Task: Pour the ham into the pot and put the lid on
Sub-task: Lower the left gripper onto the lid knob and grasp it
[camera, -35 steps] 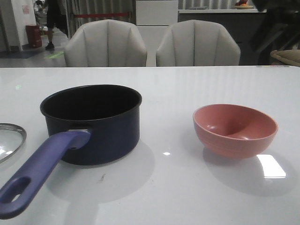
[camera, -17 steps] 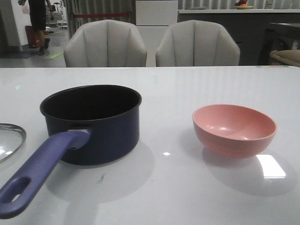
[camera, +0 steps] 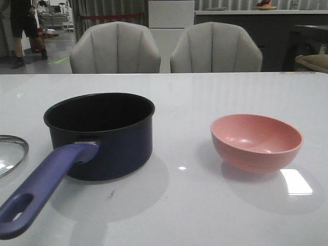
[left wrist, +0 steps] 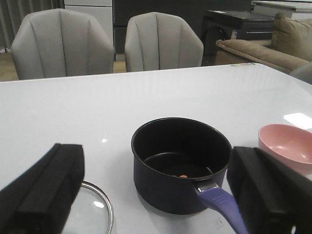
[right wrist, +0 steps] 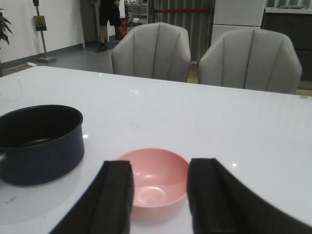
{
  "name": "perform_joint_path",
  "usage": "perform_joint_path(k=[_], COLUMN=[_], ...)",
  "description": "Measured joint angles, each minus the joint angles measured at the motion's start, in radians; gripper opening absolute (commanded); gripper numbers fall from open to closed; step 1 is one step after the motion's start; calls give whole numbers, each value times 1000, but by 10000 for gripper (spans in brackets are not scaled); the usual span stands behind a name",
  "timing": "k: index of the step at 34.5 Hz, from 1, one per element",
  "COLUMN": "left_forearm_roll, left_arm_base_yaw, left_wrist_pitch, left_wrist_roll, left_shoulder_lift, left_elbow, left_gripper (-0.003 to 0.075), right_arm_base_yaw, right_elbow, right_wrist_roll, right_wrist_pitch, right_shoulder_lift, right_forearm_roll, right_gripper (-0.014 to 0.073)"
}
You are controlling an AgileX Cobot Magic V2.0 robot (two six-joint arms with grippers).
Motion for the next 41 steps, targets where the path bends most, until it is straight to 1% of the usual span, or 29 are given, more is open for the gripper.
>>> perform_joint_path(k=[2, 3, 6, 18, 21, 26, 28, 33, 38, 41], left_forearm_roll=[0, 0, 0, -2, -2, -2, -2, -2, -20, -51], left_arm_base_yaw=[0, 0, 0, 0, 0, 5, 24, 98, 217, 284], left_wrist_pitch=[0, 0, 0, 24, 61, 88, 92, 95, 133, 188], left_wrist_roll=[0, 0, 0, 0, 0, -39, -53, -67, -79, -79], left_shoulder_lift=[0, 0, 0, 11, 57, 193, 250, 413, 579, 696], left_elbow=[0, 0, 0, 0, -25, -100, -129, -208, -304, -364], left_gripper=[617, 617, 617, 617, 624, 669, 685, 685, 678, 678], right_arm_base_yaw=[0, 0, 0, 0, 0, 16, 18, 18, 18, 18], right_elbow=[2, 2, 2, 2, 2, 2, 2, 2, 2, 2], right_wrist_roll=[0, 0, 0, 0, 0, 0, 0, 0, -1, -1], right_wrist_pitch=[4, 9, 34, 42, 42, 42, 42, 42, 42, 42], right_shoulder_lift=[-2, -2, -2, -2, -2, -2, -2, -2, -2, -2], right_forearm_roll=[0, 0, 0, 0, 0, 2, 2, 2, 2, 2], right_gripper=[158, 122, 164, 164, 162, 162, 162, 162, 162, 162])
